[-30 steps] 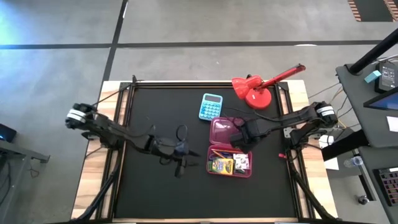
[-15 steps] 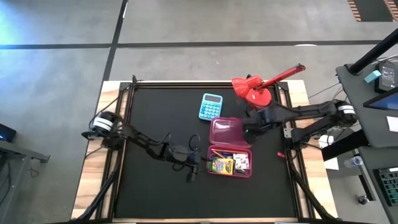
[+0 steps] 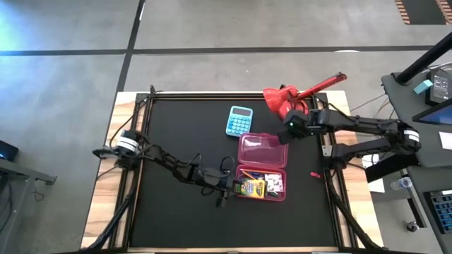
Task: Pack school essentials
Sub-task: Close the pink supply box
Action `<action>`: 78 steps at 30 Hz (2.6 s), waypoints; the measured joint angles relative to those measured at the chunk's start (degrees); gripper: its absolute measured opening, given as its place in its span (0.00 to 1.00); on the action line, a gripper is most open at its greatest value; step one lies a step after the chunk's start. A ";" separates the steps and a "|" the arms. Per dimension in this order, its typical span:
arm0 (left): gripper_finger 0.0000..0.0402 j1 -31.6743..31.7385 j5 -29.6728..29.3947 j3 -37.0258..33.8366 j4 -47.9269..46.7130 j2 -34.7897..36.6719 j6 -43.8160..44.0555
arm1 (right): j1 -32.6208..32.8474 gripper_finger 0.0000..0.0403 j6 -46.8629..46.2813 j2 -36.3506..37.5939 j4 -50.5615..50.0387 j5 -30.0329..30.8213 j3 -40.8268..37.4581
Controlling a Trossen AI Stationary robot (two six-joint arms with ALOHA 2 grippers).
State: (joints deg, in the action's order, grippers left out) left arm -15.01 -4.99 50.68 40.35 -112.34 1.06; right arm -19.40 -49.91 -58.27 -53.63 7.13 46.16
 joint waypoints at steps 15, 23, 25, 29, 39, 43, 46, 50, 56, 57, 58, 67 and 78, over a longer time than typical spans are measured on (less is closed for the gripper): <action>0.42 0.29 0.04 -0.39 -0.39 0.22 0.00 | -9.05 0.50 19.49 -9.71 10.06 -7.13 -0.93; 0.42 0.39 0.07 -0.39 -0.64 0.26 0.00 | -10.14 0.50 19.82 -9.74 12.80 -4.80 -0.82; 0.42 0.43 0.07 -0.39 -0.65 0.26 0.00 | -10.23 0.50 18.98 -10.18 12.91 -3.79 -0.90; 0.42 0.54 0.07 -0.39 -0.64 0.29 0.00 | -10.14 0.50 20.81 -12.93 12.90 -7.54 -1.25; 0.42 1.02 0.07 -0.39 -0.67 0.29 0.04 | -9.99 0.50 23.50 -13.76 12.75 -17.20 -1.30; 0.42 1.38 -0.05 -0.39 -0.80 0.29 0.09 | -9.66 0.50 20.87 -10.08 12.34 -21.94 -1.08; 0.42 1.60 -1.30 -0.39 -0.81 0.29 0.11 | -7.68 0.50 17.66 -7.02 12.51 -22.79 -0.45; 0.42 1.96 -3.06 -0.39 -0.82 0.29 0.17 | -3.06 0.50 12.95 -3.63 12.73 -22.59 -0.33; 0.42 2.32 -3.63 -0.39 -0.91 0.39 0.28 | 6.65 0.50 5.34 -0.37 14.04 -22.14 -0.33; 0.42 2.32 -3.95 -0.35 -0.95 0.42 0.28 | 8.30 0.50 4.08 -0.09 14.79 -21.99 -0.33; 0.42 2.32 -4.09 -0.27 -1.00 0.42 0.28 | 9.88 0.50 2.88 0.17 15.54 -21.57 -0.33; 0.42 2.32 -4.54 0.10 -1.09 0.53 0.28 | 21.91 0.50 -6.54 -0.80 24.15 -16.24 -0.31; 0.42 4.18 -12.09 2.66 -1.98 0.92 0.00 | 28.87 0.50 -10.90 -5.54 32.18 -12.24 -0.03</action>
State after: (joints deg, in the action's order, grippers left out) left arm -10.82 -17.08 53.34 38.37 -111.42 1.06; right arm 9.47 -60.81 -63.81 -21.45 -5.10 46.12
